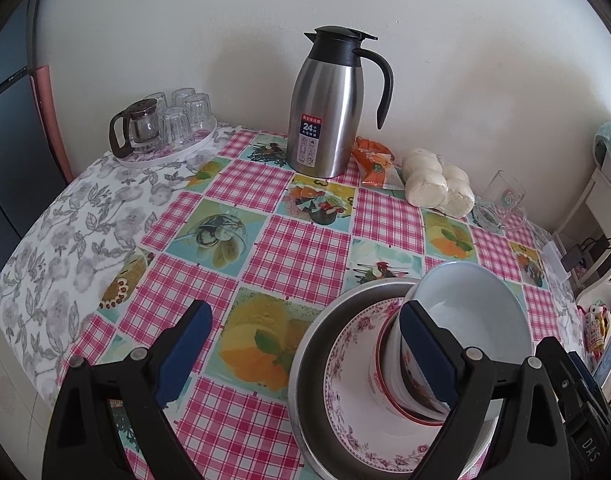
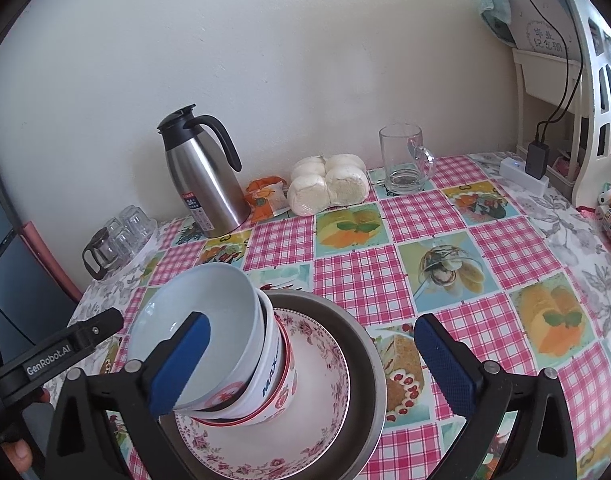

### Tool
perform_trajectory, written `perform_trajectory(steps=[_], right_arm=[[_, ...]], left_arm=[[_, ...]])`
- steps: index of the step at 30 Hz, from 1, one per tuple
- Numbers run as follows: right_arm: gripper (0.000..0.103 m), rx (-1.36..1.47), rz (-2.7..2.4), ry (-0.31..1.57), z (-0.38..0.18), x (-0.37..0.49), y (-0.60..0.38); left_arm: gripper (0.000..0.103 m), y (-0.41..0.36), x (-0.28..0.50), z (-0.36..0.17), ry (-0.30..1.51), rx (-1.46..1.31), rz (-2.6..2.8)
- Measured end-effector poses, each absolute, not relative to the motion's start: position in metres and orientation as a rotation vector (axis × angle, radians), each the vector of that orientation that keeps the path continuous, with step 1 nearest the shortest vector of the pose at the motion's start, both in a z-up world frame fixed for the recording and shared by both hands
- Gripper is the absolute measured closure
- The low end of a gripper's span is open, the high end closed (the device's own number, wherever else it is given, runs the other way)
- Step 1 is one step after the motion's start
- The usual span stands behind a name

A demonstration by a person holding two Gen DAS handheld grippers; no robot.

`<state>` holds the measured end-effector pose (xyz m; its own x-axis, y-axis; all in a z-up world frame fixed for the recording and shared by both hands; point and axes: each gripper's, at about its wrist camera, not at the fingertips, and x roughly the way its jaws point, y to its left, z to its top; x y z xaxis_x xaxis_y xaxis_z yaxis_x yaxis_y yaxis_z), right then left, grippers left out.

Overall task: Organize plates and bowls
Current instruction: 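Withdraw the left gripper up and away from the bowl stack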

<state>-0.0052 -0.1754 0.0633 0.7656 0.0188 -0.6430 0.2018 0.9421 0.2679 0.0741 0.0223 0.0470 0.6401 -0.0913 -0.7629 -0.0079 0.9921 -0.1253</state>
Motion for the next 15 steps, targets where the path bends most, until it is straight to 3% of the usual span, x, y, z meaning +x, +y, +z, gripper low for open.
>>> perform_trajectory(steps=[15], right_arm=[[0.0, 0.316, -0.095, 0.65, 0.073, -0.026, -0.172]], left_arm=[[0.008, 0.014, 0.045, 0.058, 0.811, -0.039, 0.063]])
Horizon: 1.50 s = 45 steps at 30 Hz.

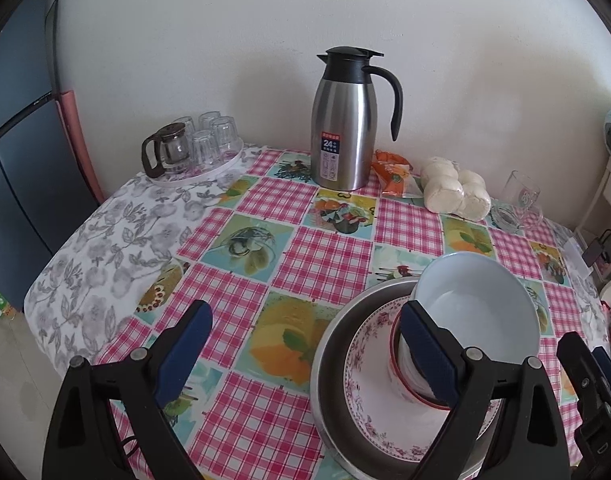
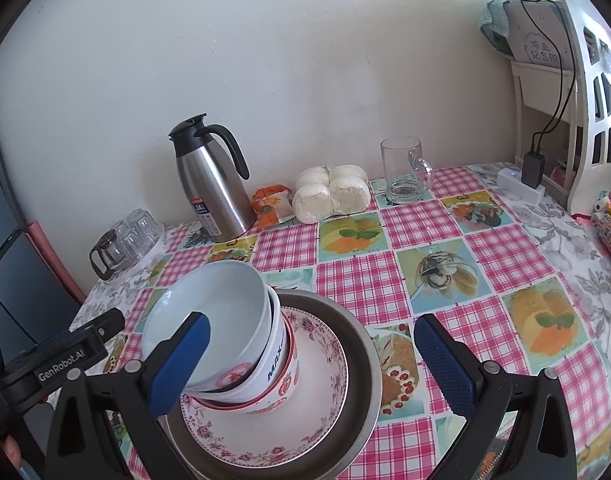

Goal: Organize plates and bowls

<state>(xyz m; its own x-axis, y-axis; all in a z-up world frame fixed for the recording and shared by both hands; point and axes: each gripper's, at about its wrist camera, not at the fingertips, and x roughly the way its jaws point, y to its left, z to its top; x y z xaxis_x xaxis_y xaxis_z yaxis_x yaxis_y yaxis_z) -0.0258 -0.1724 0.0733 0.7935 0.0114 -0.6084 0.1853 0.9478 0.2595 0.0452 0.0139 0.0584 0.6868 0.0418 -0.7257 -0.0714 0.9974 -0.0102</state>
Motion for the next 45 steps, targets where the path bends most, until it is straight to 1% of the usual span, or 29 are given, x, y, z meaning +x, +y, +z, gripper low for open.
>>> perform_trajectory(steps=[6, 16, 29, 37, 45], right_arm=[[0.0, 0.299, -0.082, 0.627, 0.078, -0.039, -0.168], [0.0, 0.253, -0.053, 0.633, 0.078, -0.06, -0.153], [0.0, 0.169, -0.047, 0.771, 0.059, -0.07, -0.136], [0.0, 0.173, -0.096, 0.903, 0.037, -0.063, -0.142], [0.0, 0.167, -0.118, 0.966, 0.028, -0.061, -0.144]], left_arm=[[0.008, 0.015, 0.037, 0.057, 0.841, -0.057, 0.036], [0.008, 0.008, 0.017, 0.051, 0.852, 0.013, 0.037], [0.008, 0.01, 0.009, 0.02, 0.996, 0.085, 0.031], [0.008, 0.013, 0.004, 0.008, 1.05, 0.105, 0.022], [0.008, 0.018, 0.0, 0.001, 1.077, 0.106, 0.02]])
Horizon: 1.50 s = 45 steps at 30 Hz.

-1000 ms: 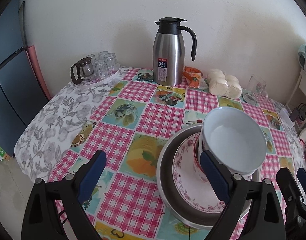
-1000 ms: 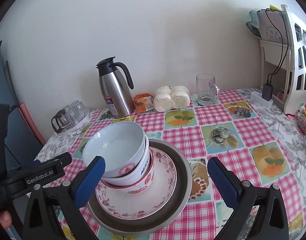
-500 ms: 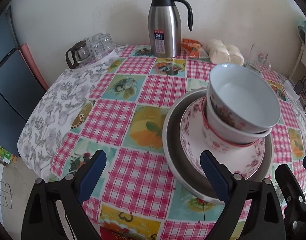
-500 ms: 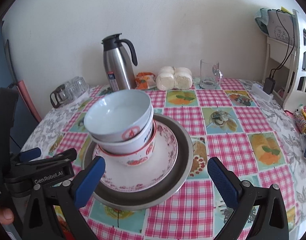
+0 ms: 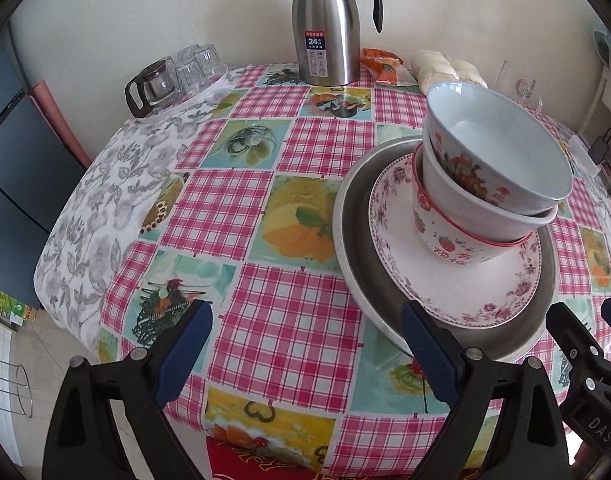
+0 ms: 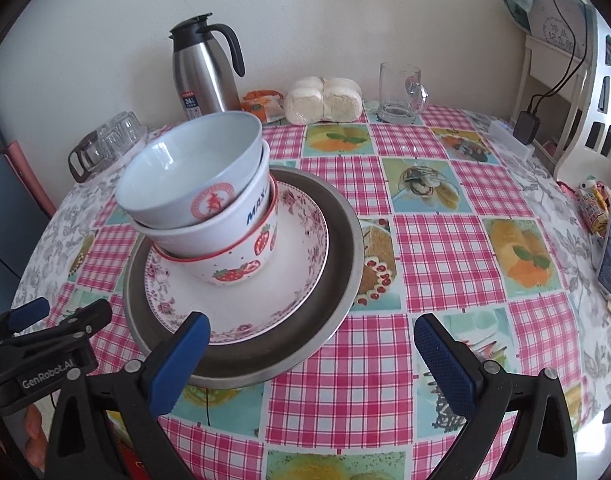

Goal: Organize plates and bowls

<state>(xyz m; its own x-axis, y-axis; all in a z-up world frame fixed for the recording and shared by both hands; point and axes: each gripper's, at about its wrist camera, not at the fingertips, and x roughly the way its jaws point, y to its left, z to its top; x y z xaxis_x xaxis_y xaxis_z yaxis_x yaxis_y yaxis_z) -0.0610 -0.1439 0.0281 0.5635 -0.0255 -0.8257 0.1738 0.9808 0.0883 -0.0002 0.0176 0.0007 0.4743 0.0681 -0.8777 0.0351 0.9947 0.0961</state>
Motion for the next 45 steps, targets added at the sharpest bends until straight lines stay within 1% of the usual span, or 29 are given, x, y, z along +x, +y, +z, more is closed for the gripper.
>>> perform_trajectory(steps=[45], right_arm=[[0.0, 0.171, -0.129, 0.997, 0.0186, -0.0559, -0.1475]], left_arm=[[0.008, 0.0214, 0.0061, -0.007, 1.12, 0.069, 0.007]])
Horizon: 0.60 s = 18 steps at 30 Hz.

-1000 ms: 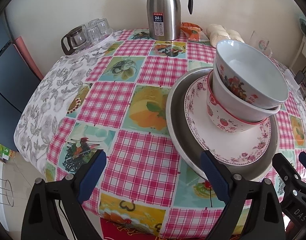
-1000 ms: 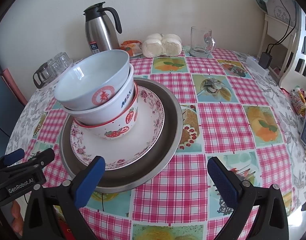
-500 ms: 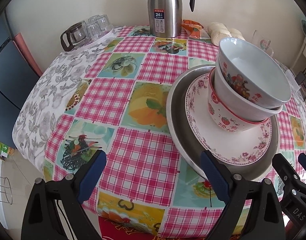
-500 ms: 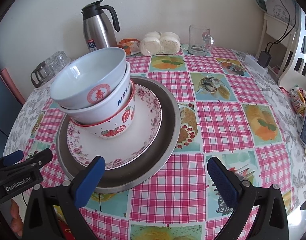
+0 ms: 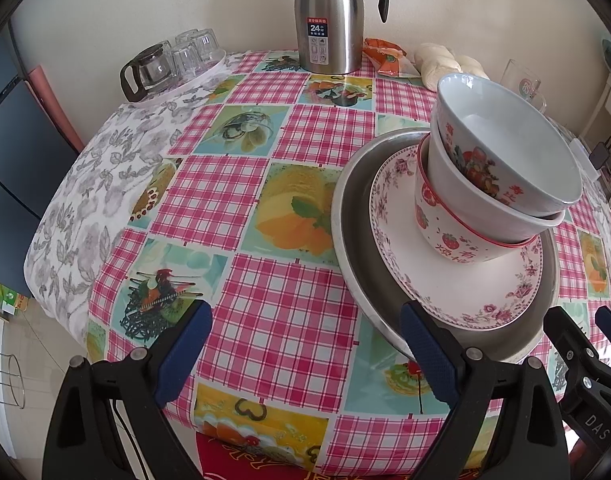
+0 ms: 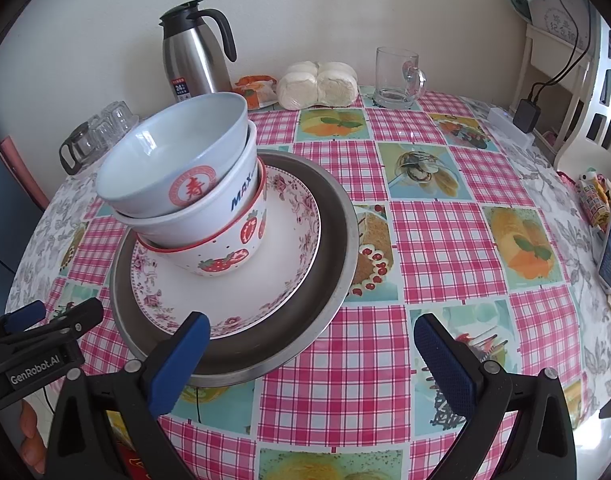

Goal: Organize plates and bowls

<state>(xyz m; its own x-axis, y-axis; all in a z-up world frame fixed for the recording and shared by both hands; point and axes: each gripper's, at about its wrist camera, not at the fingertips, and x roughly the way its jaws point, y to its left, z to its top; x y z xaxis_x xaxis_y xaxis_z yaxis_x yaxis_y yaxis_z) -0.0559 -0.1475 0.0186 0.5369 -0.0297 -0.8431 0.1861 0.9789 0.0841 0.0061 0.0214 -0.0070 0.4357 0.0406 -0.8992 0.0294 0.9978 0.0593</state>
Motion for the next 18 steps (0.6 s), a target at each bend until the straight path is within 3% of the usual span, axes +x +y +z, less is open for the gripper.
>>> perform_trajectory(steps=[18], right_arm=[[0.0, 0.172, -0.128, 0.998, 0.0178, -0.0556, -0.1483]], left_arm=[[0.008, 0.0218, 0.0065, -0.0075, 1.122, 0.067, 0.007]])
